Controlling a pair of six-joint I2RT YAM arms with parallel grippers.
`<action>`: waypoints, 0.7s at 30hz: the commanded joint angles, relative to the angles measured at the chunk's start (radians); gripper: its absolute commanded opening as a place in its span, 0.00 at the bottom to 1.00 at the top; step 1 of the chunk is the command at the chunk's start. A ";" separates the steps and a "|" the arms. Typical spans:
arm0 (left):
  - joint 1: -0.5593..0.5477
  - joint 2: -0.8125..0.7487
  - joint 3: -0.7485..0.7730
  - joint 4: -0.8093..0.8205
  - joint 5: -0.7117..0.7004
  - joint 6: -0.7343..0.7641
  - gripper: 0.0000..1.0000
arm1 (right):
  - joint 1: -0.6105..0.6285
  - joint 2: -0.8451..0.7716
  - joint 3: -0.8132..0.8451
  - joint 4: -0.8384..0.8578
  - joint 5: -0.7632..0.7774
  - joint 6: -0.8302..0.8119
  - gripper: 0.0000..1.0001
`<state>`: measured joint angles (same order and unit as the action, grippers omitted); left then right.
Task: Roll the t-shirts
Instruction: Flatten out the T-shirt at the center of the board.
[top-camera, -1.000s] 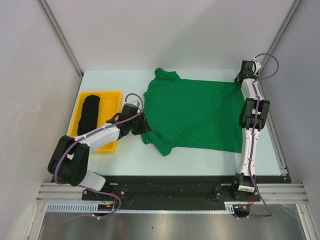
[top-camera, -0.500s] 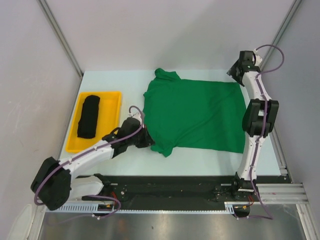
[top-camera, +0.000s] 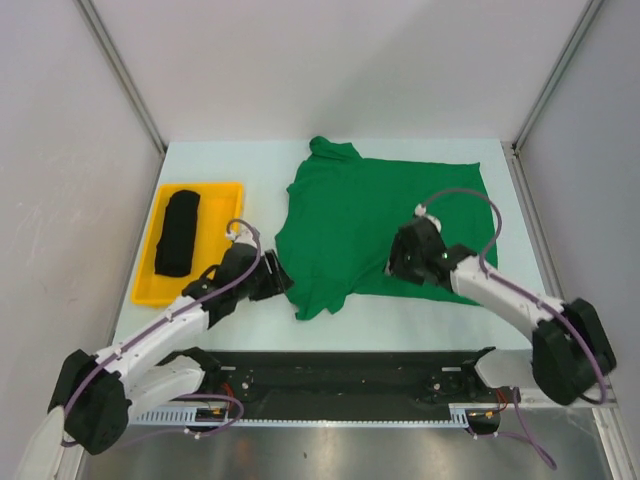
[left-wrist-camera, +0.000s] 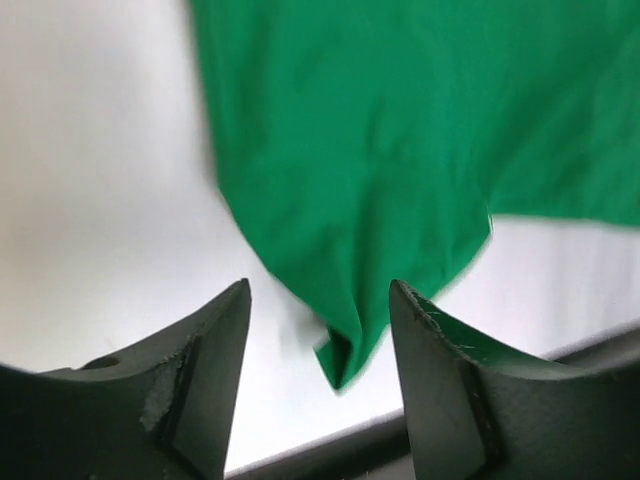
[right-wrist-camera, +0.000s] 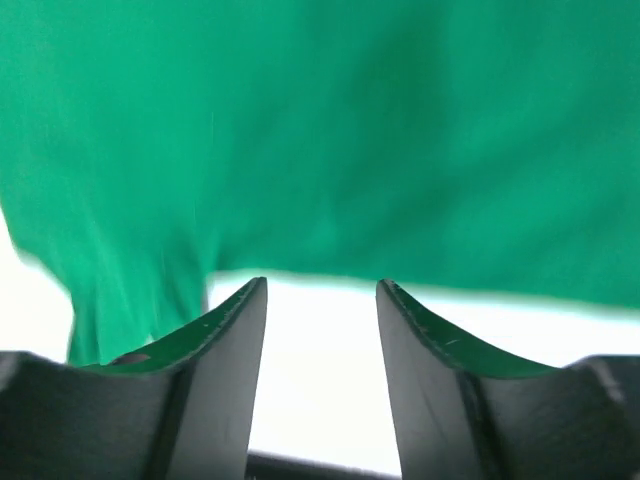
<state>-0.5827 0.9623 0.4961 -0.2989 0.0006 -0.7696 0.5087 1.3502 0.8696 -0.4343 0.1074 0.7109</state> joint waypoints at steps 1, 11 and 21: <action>0.098 0.088 0.114 0.035 -0.088 0.067 0.60 | 0.154 -0.242 -0.171 0.081 0.041 0.192 0.51; 0.155 0.475 0.297 0.139 -0.114 0.136 0.51 | 0.494 -0.163 -0.241 0.281 0.166 0.346 0.46; 0.158 0.662 0.397 0.132 -0.126 0.145 0.45 | 0.562 0.035 -0.241 0.414 0.189 0.398 0.45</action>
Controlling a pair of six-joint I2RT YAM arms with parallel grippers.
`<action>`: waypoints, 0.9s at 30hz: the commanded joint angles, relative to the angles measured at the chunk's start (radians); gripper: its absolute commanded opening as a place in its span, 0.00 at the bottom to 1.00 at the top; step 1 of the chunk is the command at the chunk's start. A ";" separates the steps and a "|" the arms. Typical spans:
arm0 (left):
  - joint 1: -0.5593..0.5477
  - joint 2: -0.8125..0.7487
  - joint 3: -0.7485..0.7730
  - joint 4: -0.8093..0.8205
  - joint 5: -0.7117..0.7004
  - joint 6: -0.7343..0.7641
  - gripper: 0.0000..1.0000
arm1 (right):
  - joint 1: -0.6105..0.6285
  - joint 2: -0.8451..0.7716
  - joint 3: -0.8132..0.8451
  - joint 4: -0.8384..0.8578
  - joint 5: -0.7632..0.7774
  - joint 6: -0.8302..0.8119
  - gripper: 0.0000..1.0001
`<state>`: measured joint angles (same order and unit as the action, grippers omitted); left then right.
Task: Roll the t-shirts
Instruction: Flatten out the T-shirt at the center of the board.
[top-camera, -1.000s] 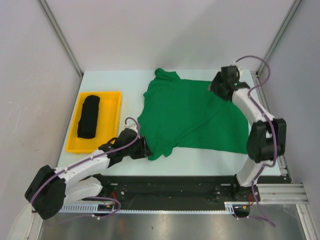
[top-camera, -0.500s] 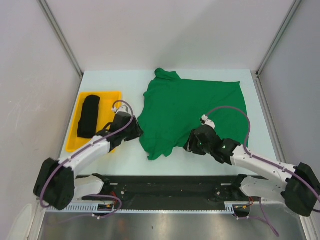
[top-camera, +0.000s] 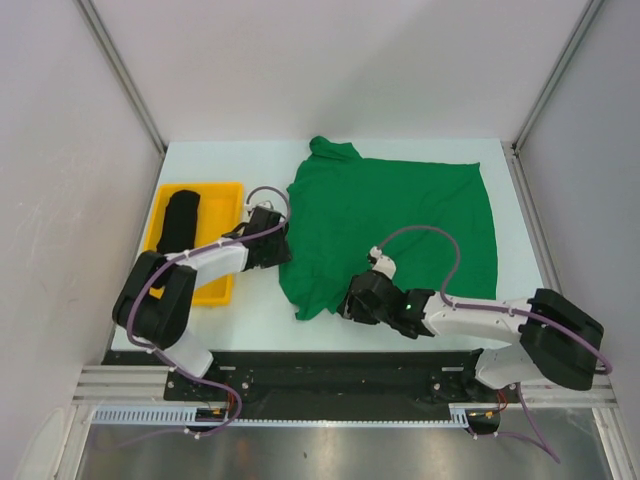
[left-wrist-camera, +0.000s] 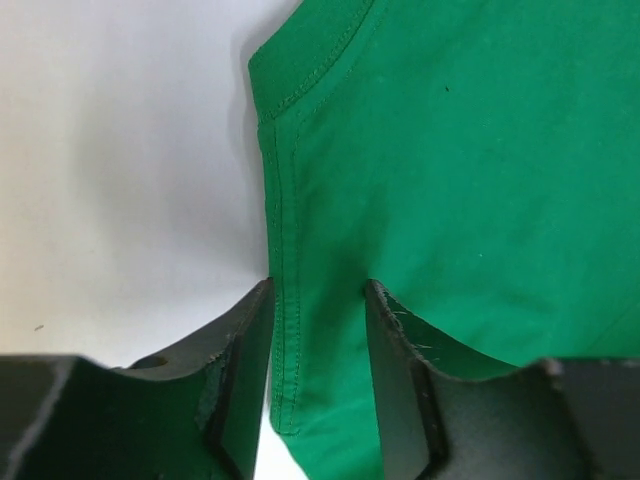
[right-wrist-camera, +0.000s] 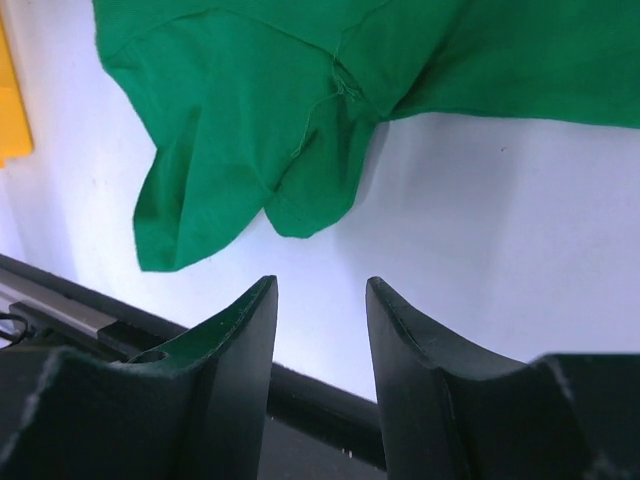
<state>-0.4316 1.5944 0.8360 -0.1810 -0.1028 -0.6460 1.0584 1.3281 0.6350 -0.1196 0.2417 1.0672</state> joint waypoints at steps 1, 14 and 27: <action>0.007 0.045 0.060 0.008 -0.029 0.022 0.44 | 0.012 0.075 -0.006 0.110 0.051 0.042 0.46; 0.007 0.095 0.089 -0.002 -0.080 0.032 0.26 | 0.011 0.249 0.054 0.221 0.080 0.028 0.35; 0.014 0.096 0.141 -0.106 -0.204 0.103 0.00 | -0.051 0.089 0.075 -0.093 -0.057 -0.142 0.00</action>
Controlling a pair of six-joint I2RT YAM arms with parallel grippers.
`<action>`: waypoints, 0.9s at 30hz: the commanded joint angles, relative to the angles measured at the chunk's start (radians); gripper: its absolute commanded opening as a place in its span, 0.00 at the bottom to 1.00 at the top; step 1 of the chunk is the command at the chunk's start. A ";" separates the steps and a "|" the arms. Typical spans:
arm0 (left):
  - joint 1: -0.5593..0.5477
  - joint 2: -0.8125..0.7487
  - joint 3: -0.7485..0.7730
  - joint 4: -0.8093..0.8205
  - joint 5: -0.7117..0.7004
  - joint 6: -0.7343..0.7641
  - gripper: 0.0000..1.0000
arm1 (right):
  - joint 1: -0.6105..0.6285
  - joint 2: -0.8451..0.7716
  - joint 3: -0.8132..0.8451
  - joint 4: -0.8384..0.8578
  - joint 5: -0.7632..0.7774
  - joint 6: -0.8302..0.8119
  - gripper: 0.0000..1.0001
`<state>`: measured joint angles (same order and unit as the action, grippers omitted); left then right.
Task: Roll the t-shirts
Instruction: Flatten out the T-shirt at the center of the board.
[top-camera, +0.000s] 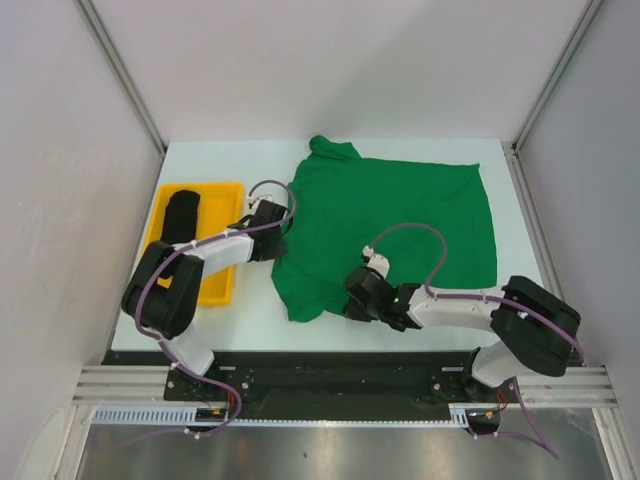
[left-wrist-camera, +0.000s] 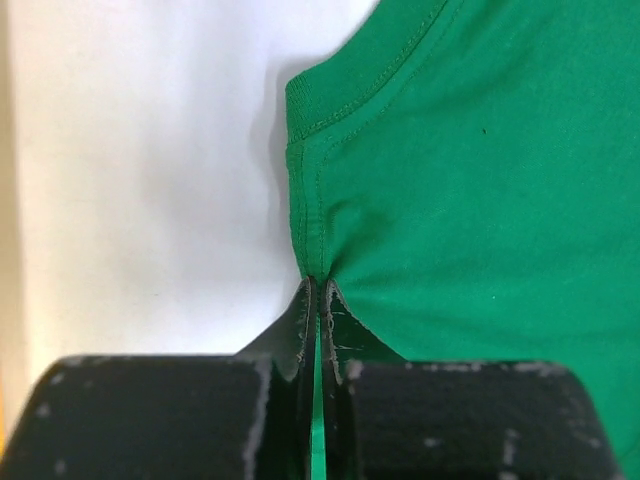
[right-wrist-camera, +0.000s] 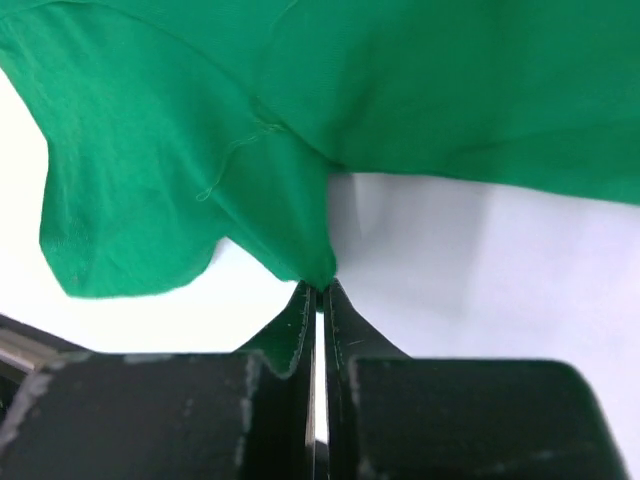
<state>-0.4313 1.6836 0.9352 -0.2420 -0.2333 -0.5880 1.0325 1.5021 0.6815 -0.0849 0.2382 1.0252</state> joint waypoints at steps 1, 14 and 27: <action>0.014 0.008 0.042 -0.049 -0.074 0.047 0.00 | -0.029 -0.089 0.029 -0.133 -0.072 -0.111 0.01; 0.003 -0.296 -0.088 -0.120 0.075 0.027 0.63 | -0.077 -0.048 0.029 -0.131 -0.206 -0.200 0.24; -0.340 -0.883 -0.598 0.026 0.080 -0.309 0.59 | -0.028 -0.057 0.024 -0.101 -0.129 -0.179 0.36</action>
<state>-0.7322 0.8856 0.3943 -0.3161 -0.1421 -0.7734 0.9905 1.4479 0.6849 -0.2195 0.0647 0.8371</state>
